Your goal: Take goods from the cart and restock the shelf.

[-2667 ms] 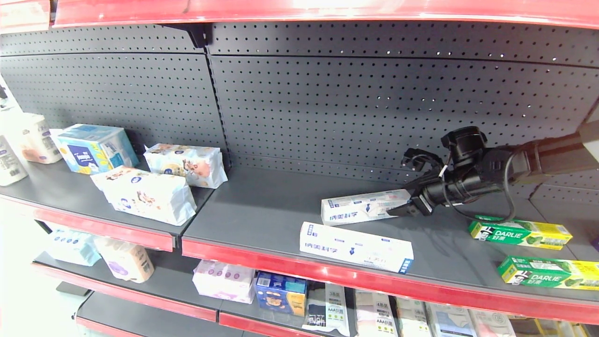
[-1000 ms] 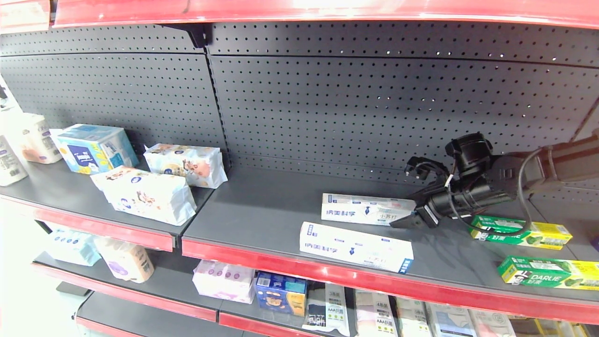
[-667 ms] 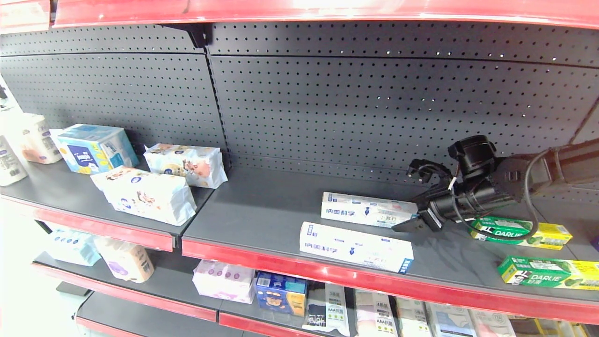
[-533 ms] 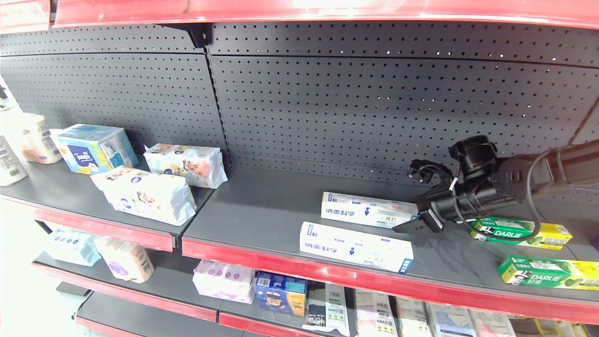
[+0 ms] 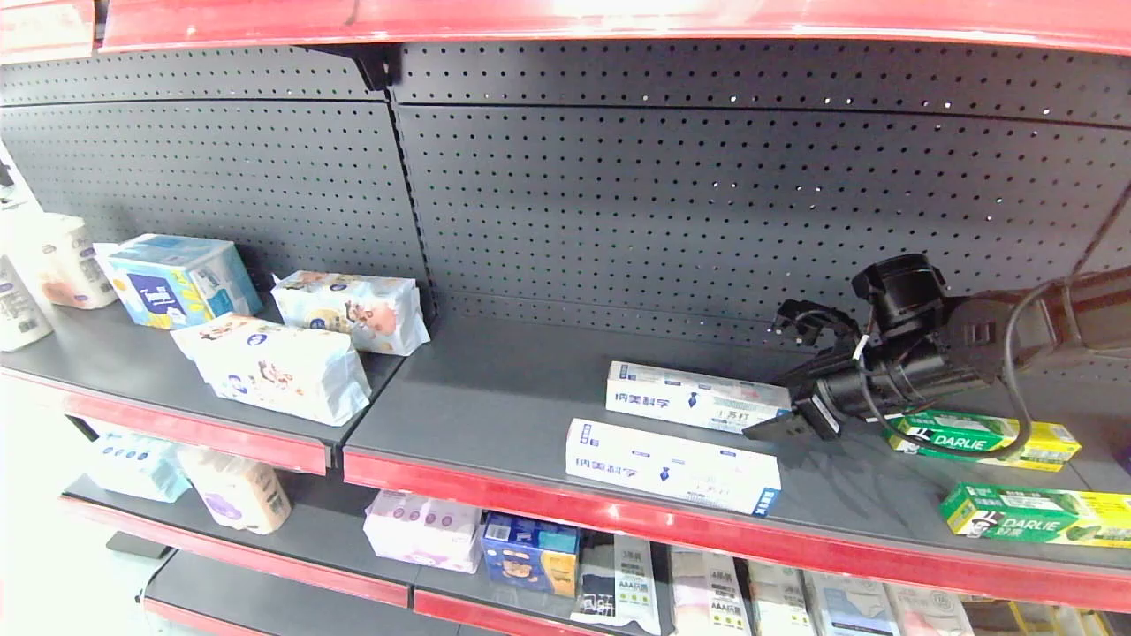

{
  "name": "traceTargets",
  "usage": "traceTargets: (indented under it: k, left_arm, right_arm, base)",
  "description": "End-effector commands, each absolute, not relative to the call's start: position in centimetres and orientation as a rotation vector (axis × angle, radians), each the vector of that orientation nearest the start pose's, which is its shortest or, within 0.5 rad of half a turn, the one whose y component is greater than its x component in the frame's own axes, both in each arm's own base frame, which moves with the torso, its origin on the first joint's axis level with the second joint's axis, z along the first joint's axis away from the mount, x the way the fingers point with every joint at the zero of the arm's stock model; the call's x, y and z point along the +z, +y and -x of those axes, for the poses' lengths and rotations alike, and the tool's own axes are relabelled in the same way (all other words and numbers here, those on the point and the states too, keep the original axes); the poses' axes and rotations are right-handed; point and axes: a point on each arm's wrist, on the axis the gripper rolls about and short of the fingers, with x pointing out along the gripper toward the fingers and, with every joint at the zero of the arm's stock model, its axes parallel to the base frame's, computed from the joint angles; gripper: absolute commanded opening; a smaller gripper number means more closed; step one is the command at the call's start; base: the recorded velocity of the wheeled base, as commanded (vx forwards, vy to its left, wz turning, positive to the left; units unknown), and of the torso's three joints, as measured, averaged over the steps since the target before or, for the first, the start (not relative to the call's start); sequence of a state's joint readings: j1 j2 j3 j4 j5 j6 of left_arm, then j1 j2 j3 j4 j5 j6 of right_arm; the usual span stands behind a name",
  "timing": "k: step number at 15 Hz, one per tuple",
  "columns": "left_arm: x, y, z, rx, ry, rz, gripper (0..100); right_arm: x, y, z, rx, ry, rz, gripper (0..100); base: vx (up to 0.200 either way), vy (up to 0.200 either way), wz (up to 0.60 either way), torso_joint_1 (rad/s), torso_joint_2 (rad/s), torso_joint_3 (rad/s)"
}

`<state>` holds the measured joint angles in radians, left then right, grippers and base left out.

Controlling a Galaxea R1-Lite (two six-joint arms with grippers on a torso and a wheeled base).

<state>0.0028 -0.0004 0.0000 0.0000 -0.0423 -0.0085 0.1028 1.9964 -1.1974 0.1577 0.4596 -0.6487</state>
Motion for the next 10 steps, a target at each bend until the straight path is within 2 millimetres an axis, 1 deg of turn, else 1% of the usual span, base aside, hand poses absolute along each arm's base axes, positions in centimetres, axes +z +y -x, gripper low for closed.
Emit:
traceTargets:
  k: [1,10]
  left_arm:
    - [7.55,-0.1,2.28,-0.04,0.0,0.009,100]
    - [7.55,-0.1,2.28,-0.04,0.0,0.009,100]
  right_arm:
    - [11.93,4.72,-35.46,0.8,0.742,0.409,100]
    - [11.96,4.92,-34.74,0.808,0.752,0.403,100]
  base:
    - [0.0,0.0,0.0,0.0,0.0,0.0]
    - [0.0,0.0,0.0,0.0,0.0,0.0]
